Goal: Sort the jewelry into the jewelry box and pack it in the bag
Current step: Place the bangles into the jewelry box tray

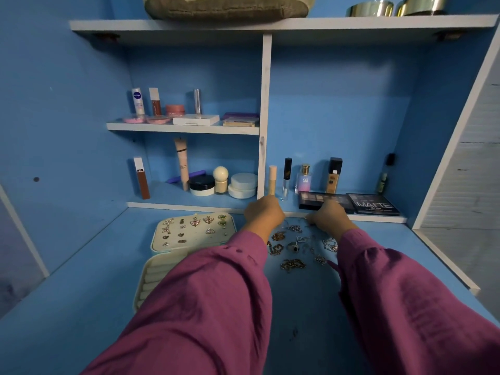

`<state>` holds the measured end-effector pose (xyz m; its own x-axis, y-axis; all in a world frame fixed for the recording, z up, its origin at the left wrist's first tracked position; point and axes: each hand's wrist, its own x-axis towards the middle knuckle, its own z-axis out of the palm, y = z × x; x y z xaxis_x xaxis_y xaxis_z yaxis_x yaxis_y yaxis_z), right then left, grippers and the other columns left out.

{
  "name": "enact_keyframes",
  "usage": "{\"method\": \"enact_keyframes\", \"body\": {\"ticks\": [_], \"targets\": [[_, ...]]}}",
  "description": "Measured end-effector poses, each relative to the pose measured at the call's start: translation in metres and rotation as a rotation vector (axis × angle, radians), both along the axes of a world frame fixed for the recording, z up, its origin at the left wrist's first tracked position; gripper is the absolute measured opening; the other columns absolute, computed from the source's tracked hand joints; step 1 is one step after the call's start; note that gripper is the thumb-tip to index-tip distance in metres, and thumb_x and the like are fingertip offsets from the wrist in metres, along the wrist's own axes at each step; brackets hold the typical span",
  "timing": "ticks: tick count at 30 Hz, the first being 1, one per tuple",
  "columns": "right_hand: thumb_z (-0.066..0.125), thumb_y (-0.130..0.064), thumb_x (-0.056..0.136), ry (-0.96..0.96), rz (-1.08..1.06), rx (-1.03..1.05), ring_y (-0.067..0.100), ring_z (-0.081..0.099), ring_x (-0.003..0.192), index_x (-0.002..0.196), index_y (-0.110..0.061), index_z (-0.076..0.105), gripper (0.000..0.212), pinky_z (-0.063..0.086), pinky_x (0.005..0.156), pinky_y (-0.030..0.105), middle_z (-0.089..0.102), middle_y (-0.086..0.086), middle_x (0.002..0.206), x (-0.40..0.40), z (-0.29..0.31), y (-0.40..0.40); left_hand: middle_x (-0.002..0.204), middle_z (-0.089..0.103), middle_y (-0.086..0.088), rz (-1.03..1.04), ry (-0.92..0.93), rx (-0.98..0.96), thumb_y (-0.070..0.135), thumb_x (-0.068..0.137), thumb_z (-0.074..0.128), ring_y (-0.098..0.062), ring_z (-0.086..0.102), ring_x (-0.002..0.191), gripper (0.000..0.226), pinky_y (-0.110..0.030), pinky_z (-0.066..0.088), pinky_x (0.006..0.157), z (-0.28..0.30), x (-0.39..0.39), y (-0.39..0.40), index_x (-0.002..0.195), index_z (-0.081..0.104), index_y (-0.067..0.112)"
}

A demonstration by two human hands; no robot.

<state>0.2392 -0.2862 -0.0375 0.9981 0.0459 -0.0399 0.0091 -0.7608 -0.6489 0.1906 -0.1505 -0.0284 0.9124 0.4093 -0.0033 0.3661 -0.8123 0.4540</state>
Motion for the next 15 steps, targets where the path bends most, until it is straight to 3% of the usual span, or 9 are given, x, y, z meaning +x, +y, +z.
{"method": "enact_keyframes", "body": {"ticks": [3,6,10,15], "targets": [[0.068,-0.009,0.082,0.033,0.007,0.022,0.024,0.052,0.084,0.073,-0.005,0.045,0.025,0.046,0.071,0.030,0.053,0.009,0.085,-0.004,0.003,-0.001,0.089,0.058,-0.007,-0.025,-0.023,-0.123,0.021,0.091,0.056,-0.026,0.059,0.088,0.027,-0.031,0.045,0.067,0.008,-0.004,0.007,0.113,0.050,0.008],[0.072,-0.011,0.082,0.017,0.033,0.034,0.023,0.049,0.086,0.095,0.000,0.051,0.027,0.043,0.073,0.029,0.051,0.010,0.093,-0.008,0.010,-0.001,0.076,0.046,-0.003,-0.055,-0.062,-0.183,0.018,0.088,0.058,-0.023,0.051,0.077,0.019,-0.029,0.043,0.067,0.018,-0.014,0.015,0.098,0.045,0.009],[0.069,-0.010,0.084,-0.021,0.069,0.092,0.017,0.045,0.061,0.072,-0.005,0.047,0.026,0.041,0.057,0.028,0.049,0.009,0.074,-0.017,0.022,0.005,0.070,0.042,-0.003,-0.058,-0.088,-0.227,0.017,0.085,0.064,-0.015,0.041,0.060,0.025,-0.026,0.034,0.052,0.032,-0.041,0.035,0.074,0.043,0.009],[0.071,-0.021,0.084,-0.040,0.144,0.152,0.016,0.038,0.050,0.078,-0.003,0.052,0.028,0.032,0.046,0.025,0.042,0.005,0.060,-0.044,0.034,0.026,0.071,0.042,-0.005,-0.037,-0.116,-0.290,0.018,0.083,0.067,-0.016,0.041,0.061,0.023,-0.026,0.033,0.053,0.031,-0.085,0.070,0.089,0.049,0.004]]}}
